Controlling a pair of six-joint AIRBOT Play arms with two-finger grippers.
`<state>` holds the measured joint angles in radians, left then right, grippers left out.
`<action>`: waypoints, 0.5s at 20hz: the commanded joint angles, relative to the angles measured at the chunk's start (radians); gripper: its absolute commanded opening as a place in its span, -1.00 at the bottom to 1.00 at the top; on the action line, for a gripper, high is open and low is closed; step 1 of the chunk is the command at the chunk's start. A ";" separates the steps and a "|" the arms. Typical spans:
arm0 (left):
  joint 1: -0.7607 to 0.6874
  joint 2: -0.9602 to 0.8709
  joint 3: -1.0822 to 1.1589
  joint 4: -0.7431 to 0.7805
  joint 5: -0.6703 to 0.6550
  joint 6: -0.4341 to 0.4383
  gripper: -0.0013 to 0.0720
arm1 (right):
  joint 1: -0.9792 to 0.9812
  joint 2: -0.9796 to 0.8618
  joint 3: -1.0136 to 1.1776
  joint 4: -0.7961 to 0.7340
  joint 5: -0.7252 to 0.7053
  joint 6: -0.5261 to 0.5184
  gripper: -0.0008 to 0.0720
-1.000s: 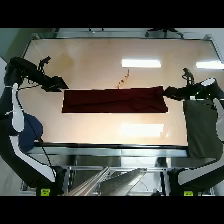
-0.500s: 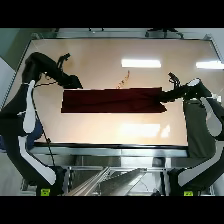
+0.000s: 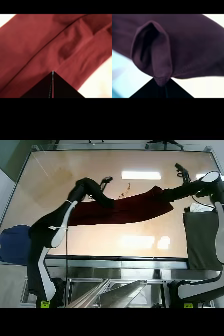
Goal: Fold the shirts.
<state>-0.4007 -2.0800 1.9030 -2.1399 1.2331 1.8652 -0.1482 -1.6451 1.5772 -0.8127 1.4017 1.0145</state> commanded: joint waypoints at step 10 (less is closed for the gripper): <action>-0.023 0.026 0.183 -0.119 0.128 -0.018 -0.93 | 0.011 0.164 0.079 0.258 0.159 0.090 -0.92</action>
<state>-0.4759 -2.1372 2.0777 -2.2425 1.2510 1.8355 -0.1459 -1.4929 1.6520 -0.6628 1.5520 1.0821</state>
